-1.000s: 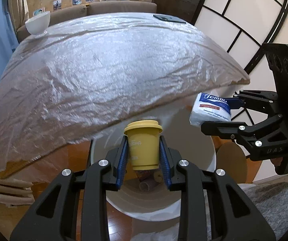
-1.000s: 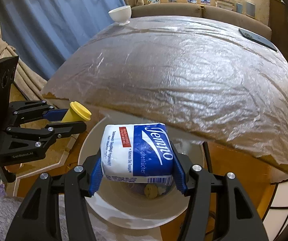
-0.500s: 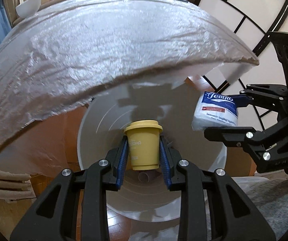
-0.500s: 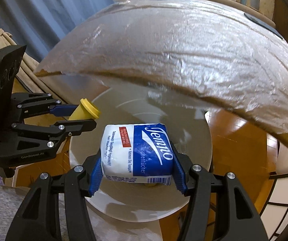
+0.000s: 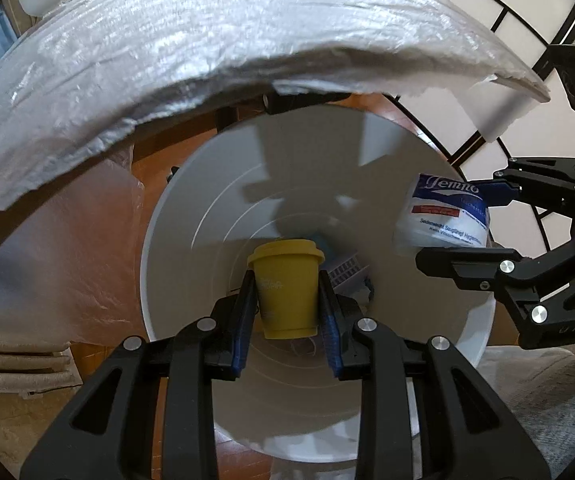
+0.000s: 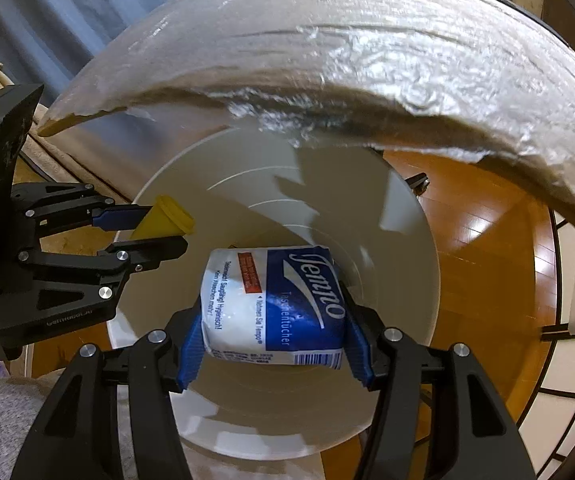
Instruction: Collect trash
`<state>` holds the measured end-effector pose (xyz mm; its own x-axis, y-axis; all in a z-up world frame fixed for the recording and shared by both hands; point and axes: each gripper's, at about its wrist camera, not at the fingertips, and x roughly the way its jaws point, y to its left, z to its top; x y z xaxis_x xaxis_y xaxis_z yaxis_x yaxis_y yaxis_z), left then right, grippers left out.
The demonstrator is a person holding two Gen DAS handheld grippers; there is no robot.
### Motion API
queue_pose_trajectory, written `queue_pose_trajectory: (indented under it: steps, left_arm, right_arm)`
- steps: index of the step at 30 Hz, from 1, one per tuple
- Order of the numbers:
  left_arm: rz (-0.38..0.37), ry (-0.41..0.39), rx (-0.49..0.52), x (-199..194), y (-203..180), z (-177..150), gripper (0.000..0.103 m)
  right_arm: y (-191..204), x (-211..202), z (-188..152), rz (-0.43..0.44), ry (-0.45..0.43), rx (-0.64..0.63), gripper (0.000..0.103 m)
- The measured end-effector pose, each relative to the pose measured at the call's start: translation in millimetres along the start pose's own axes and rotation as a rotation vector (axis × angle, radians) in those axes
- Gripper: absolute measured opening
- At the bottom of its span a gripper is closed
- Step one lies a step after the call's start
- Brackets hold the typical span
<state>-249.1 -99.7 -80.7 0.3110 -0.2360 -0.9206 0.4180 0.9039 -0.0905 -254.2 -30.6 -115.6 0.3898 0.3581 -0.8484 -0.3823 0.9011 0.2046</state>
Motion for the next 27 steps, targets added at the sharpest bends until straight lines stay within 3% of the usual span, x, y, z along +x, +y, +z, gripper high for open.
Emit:
queue_pose_trajectory:
  steps: [11, 12, 13, 14, 16, 23, 27]
  left_arm:
    - [-0.006, 0.033, 0.001, 15.0, -7.4, 12.3, 0.032]
    - [-0.010, 0.032, 0.006, 15.3, -8.3, 13.1, 0.042]
    - [0.001, 0.033, 0.007, 14.0, -6.8, 13.8, 0.055]
    - [0.015, 0.028, 0.006, 10.7, -5.1, 13.3, 0.080]
    - [0.024, -0.003, 0.013, 5.8, -5.6, 13.0, 0.081]
    - [0.040, 0.002, 0.006, 3.3, -3.2, 10.3, 0.082]
    - [0.046, -0.013, 0.003, -5.9, -3.3, 8.2, 0.082]
  right_arm:
    - [-12.3, 11.7, 6.0, -0.005, 0.031, 0.007, 0.058]
    - [-12.9, 11.7, 6.2, -0.009, 0.031, 0.010, 0.059]
    - [-13.5, 10.7, 6.4, -0.012, 0.029, 0.014, 0.066]
    - [-13.8, 9.2, 6.2, -0.012, 0.024, 0.019, 0.073]
    - [-15.7, 6.2, 6.0, -0.009, 0.010, 0.031, 0.081]
    - [-24.5, -10.1, 4.2, -0.007, -0.020, 0.079, 0.094]
    - [-27.7, -24.8, 0.8, -0.019, -0.042, 0.101, 0.094]
